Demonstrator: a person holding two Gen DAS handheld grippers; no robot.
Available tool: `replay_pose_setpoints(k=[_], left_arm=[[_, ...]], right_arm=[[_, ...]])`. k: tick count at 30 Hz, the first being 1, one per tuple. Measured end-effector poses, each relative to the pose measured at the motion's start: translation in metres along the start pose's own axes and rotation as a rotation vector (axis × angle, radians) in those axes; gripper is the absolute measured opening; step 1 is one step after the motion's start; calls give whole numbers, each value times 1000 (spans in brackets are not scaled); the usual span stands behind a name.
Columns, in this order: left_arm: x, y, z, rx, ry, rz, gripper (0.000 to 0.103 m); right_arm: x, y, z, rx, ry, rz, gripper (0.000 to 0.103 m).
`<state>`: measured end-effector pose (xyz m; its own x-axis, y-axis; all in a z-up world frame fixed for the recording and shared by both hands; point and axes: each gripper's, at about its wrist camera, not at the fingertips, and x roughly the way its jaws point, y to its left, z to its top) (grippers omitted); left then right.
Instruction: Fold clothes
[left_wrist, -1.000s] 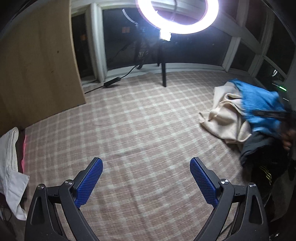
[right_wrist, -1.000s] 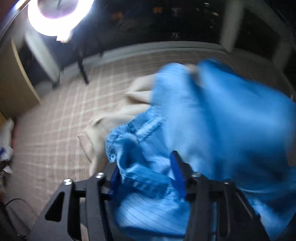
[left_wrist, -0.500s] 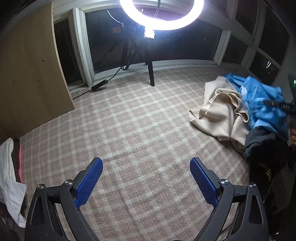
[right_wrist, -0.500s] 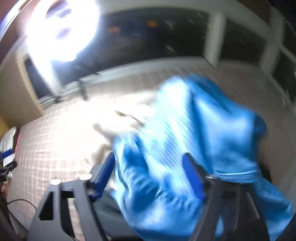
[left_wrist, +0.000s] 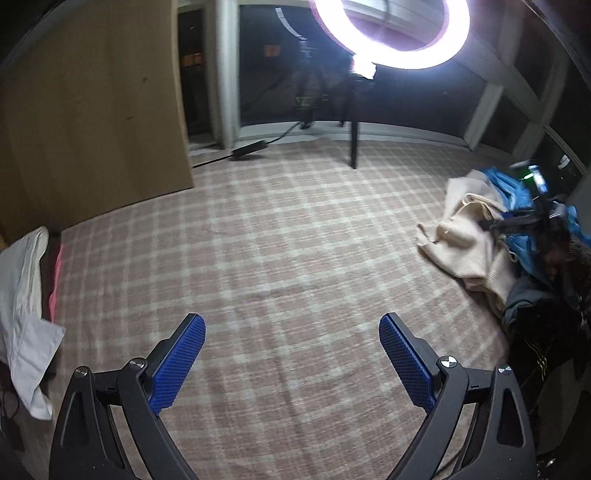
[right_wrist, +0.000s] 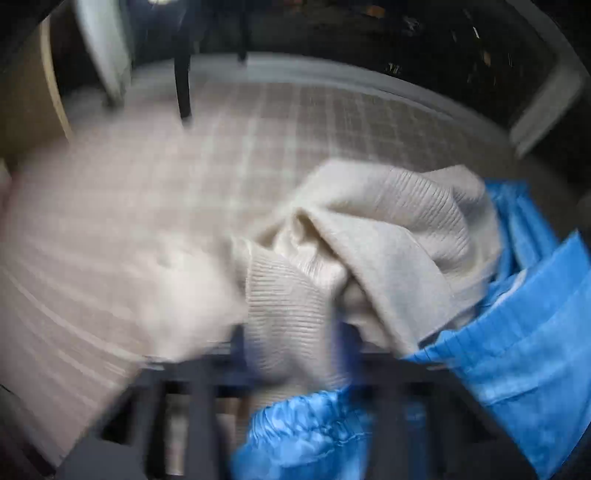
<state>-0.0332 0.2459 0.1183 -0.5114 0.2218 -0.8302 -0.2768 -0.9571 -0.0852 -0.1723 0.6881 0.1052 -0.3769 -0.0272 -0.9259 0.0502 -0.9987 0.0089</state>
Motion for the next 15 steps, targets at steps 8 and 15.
replay_pose_setpoints(k=[8, 15], left_arm=[[-31, 30, 5, -73, -61, 35, 95], [-72, 54, -1, -90, -148, 16, 95]], right_arm=[[-156, 1, 28, 192, -371, 335, 11], [-311, 113, 30, -20, -607, 544, 7]])
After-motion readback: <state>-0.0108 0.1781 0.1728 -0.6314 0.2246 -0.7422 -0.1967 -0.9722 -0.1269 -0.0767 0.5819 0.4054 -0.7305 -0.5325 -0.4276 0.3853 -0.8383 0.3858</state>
